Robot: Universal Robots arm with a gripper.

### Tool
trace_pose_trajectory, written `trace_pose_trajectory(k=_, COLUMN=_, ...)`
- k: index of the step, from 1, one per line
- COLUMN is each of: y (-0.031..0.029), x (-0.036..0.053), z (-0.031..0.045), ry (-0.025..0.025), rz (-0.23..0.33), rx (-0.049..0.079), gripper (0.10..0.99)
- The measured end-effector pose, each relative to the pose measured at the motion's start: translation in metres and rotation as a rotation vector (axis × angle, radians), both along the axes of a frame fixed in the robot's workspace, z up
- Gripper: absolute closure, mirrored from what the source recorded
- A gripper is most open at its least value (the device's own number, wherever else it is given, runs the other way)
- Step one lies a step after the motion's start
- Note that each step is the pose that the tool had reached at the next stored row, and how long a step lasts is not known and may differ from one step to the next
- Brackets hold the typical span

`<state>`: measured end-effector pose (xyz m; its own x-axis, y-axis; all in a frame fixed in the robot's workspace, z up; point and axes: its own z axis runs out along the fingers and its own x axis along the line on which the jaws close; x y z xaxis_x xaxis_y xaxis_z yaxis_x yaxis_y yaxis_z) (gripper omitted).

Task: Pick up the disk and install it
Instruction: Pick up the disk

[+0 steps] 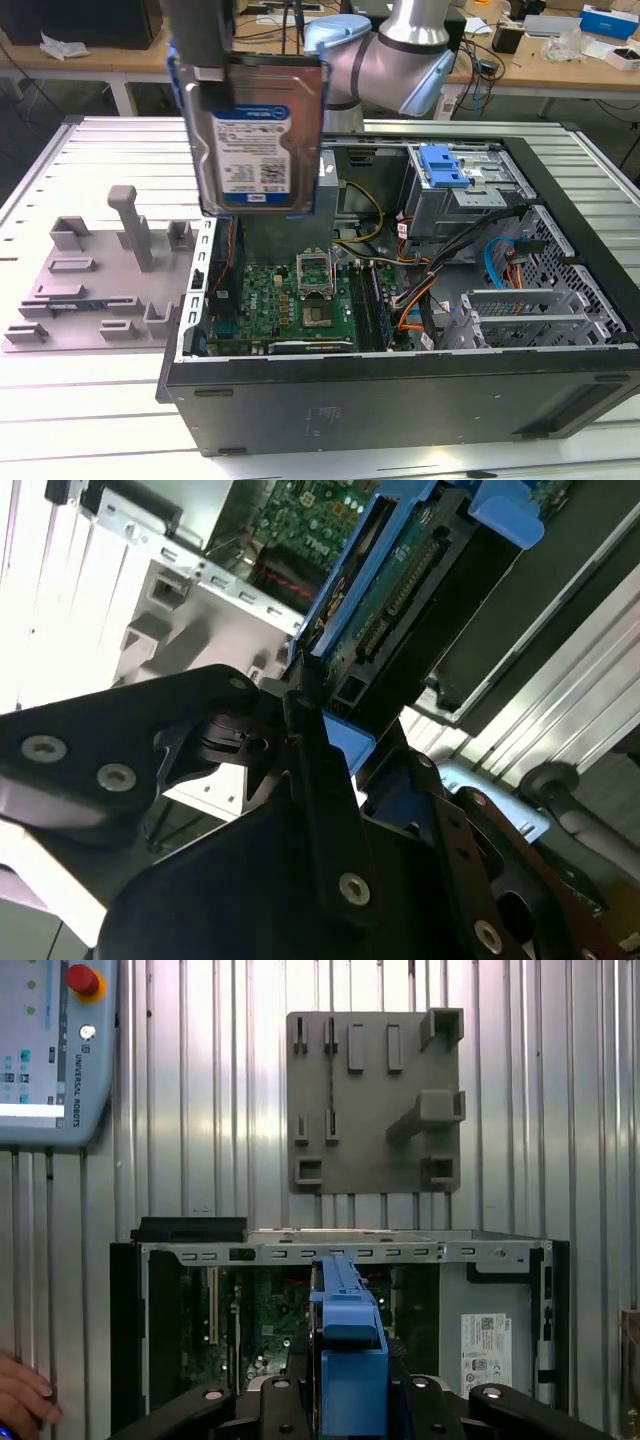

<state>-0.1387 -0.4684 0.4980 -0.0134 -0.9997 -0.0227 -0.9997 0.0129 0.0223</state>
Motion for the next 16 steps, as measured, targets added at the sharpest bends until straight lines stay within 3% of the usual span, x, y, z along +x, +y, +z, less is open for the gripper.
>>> trace_pose_trajectory(k=16, y=-0.0332, x=0.0807, z=0.0, ry=0.0, rz=0.0, rx=0.0, gripper=0.722)
